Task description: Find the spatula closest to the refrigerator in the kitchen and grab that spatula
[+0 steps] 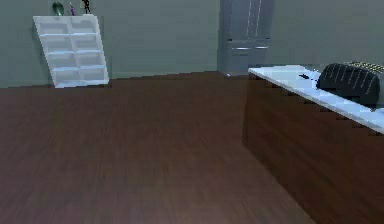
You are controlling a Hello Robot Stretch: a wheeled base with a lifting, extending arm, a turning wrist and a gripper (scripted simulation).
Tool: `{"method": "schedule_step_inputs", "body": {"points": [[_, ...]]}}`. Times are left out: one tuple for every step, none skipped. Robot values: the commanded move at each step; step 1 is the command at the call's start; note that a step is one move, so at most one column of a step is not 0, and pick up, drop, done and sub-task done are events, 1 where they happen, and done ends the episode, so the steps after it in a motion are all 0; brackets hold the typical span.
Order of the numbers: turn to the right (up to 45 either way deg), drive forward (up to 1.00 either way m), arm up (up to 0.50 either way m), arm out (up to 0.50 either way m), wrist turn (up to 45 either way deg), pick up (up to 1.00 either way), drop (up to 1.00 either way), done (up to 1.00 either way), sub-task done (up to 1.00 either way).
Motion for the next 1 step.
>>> {"method": "schedule_step_inputs", "body": {"points": [[0.0, 1.00, 0.00, 0.00, 0.0, 0.00, 0.00, 0.00, 0.00]]}}
